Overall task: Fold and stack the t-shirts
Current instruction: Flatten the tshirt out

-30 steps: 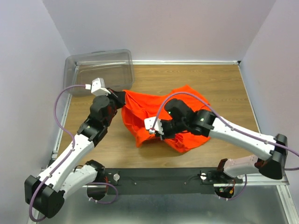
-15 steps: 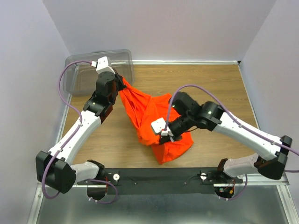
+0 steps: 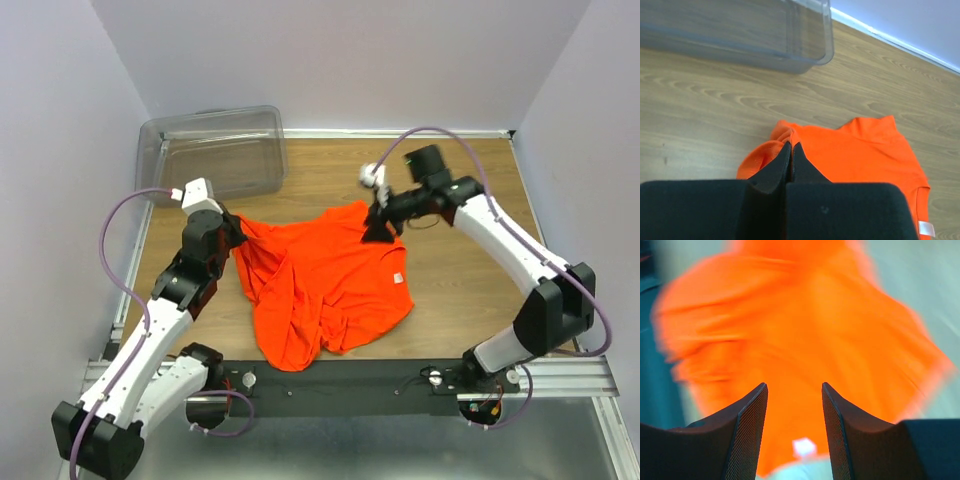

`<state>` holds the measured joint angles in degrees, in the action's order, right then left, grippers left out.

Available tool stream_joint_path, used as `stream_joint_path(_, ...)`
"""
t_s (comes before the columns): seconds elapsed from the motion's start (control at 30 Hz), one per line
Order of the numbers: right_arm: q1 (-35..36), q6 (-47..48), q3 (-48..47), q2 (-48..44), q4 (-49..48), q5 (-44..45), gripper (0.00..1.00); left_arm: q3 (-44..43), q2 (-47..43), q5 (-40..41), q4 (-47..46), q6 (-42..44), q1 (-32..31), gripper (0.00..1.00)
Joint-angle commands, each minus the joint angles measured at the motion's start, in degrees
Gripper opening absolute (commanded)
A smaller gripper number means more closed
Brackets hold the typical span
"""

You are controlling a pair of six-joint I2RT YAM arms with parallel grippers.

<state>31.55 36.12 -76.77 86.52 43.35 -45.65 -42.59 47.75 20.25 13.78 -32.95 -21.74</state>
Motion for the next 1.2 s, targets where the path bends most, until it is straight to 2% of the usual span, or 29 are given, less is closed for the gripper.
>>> stream_joint_path(0.0,-14.5,-13.1,2.3,4.2,-9.9,9.7,0.56,2.9,-3.2,0.3,3.1,-4.7,0.9,0.00)
stream_joint_path(0.1,-19.8,-18.2,4.1,9.4,-13.4,17.0,0.56,5.2,-4.2,-1.6,1.3,-6.6,1.2,0.00)
stream_joint_path(0.27,-21.6,-20.6,4.8,15.2,-15.2,20.9,0.55,7.5,-3.7,-4.3,-1.7,-7.0,1.3,0.00)
stream_joint_path(0.4,-21.6,-23.2,4.4,20.5,-15.2,19.4,0.55,8.1,-3.3,-5.5,-2.8,-6.6,1.5,0.00)
stream_joint_path(0.7,-21.7,-25.1,6.8,24.8,-15.1,14.5,0.49,10.1,-3.5,-7.5,-4.6,-6.6,1.5,0.00)
stream_joint_path(0.83,-21.7,-23.9,8.5,22.6,-14.1,12.6,0.21,10.2,-3.6,-8.1,-5.1,-6.5,1.5,0.00)
stream_joint_path(0.93,-22.4,-22.8,10.3,19.0,-13.2,15.5,0.00,10.2,-3.4,-8.7,-5.8,-6.3,1.5,0.00)
stream_joint_path(1.07,-27.8,-19.8,12.9,13.5,-12.4,21.3,0.01,10.3,-2.6,-9.8,-7.1,-6.1,1.5,0.00)
stream_joint_path(1.17,-35.6,-12.1,14.9,10.9,-11.5,26.7,0.00,11.0,-1.2,-11.9,-8.8,-6.4,1.6,0.00)
